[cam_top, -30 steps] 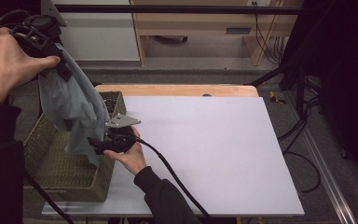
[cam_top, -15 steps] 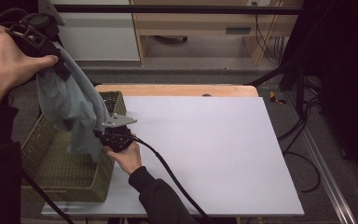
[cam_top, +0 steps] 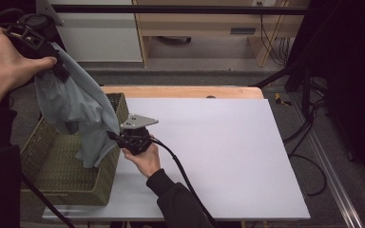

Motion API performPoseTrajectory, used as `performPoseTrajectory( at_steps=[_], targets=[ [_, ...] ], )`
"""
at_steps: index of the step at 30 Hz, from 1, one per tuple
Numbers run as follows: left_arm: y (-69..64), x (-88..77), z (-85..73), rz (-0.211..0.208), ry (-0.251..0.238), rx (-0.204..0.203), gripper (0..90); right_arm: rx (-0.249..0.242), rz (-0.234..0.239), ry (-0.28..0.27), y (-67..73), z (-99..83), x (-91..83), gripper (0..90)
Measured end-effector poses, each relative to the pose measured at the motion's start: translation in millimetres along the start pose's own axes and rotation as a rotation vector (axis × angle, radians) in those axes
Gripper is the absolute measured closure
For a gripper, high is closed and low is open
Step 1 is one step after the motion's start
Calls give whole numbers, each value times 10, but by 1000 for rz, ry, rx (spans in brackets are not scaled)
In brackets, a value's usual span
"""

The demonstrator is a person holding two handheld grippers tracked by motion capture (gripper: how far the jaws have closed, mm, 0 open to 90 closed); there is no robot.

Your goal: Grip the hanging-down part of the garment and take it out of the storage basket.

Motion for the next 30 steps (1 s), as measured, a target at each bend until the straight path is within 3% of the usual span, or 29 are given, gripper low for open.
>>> performPoseTrajectory(
  at_steps=[1,16,30],
  targets=[
    [0,-2,-3,0,0,-3,762,14,-2,-1,-6,10,-55,894],
    [-87,11,10,-16,-10,9,762,-20,-73,-9,-218,99,-737,894],
    [-198,37,49,-38,-4,40,761,-52,-160,-42,-367,253,-1246,895]
  ],
)
Point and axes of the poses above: each handheld gripper's, and its own axes: x roughly forward along the jaws, z roughly out of its top, y roughly to its left, the point moved 5 cm from there along x, roughly forward along the jaws, and after that the axes turned 1 degree about -x, right-handed, at the moved point
